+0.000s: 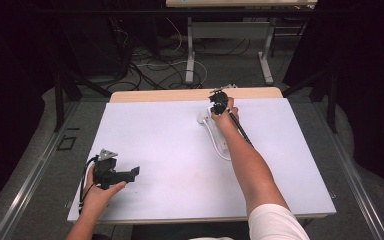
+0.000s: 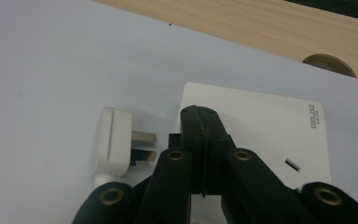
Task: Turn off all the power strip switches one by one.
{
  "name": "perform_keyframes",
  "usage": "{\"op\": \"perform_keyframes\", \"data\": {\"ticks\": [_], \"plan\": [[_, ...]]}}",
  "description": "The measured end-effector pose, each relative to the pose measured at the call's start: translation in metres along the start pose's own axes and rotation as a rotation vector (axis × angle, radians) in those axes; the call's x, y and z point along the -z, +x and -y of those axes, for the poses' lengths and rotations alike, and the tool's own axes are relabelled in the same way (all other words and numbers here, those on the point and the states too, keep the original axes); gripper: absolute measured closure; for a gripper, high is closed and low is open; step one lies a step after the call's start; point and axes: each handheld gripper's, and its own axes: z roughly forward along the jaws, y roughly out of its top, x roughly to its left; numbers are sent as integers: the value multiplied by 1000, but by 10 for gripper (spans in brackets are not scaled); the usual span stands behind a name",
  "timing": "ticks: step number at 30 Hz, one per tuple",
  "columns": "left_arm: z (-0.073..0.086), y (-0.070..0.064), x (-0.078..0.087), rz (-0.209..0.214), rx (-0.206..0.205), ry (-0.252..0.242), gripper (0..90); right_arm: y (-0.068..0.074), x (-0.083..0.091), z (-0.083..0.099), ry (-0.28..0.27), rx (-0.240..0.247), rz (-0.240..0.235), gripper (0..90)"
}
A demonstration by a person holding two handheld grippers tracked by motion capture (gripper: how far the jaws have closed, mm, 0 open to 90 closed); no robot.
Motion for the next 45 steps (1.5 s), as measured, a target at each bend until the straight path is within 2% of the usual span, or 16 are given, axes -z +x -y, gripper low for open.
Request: {"op": "perform_keyframes", "data": {"ticks": [3, 6, 8, 12, 16, 19, 23, 26, 29, 32, 33, 36, 38, 40, 43, 45], "plan": [[0, -1, -1, 2, -1, -5, 28, -2, 2, 2, -3, 7, -2, 900], [0, -2, -1, 3, -5, -5, 28, -4, 4, 3, -6, -20, -11, 900], [0, -2, -1, 3, -4, -6, 28, -5, 7, 4, 2, -7, -5, 900], [0, -2, -1, 0, -10, 0, 28, -4, 12, 3, 3, -18, -19, 900], [0, -3, -2, 1, -8, 0, 28, 0, 19, 3, 10, 4, -41, 877], [-1, -4, -2, 1, -12, 2, 28, 2, 24, 4, 24, 47, -52, 842], [-1, -5, -2, 0, -17, 5, 27, 7, 32, 7, 39, 55, -90, 744], [-2, -5, -3, -1, -20, 2, 28, 11, 40, 11, 54, 89, -98, 657], [-3, -6, -3, 0, -24, 8, 28, 15, 48, 14, 46, 125, -102, 552], [-3, -7, -4, -1, -29, 7, 28, 20, 57, 19, 31, 133, -111, 408], [-3, -7, -4, 0, -30, 7, 28, 20, 61, 21, 21, 159, -101, 381], [-4, -8, -4, 2, -27, 12, 28, 24, 71, 27, -1, 188, -97, 288], [-4, -8, -4, 3, -29, 11, 28, 23, 78, 32, -19, 214, -104, 271], [-4, -8, -4, 2, -30, 11, 28, 23, 85, 38, -27, 204, -127, 249], [-4, -9, -4, 0, -30, 11, 28, 20, 95, 50, -18, 150, -191, 238], [-4, -9, -4, -3, -29, 7, 28, 19, 102, 59, -9, 146, -188, 231]]}}
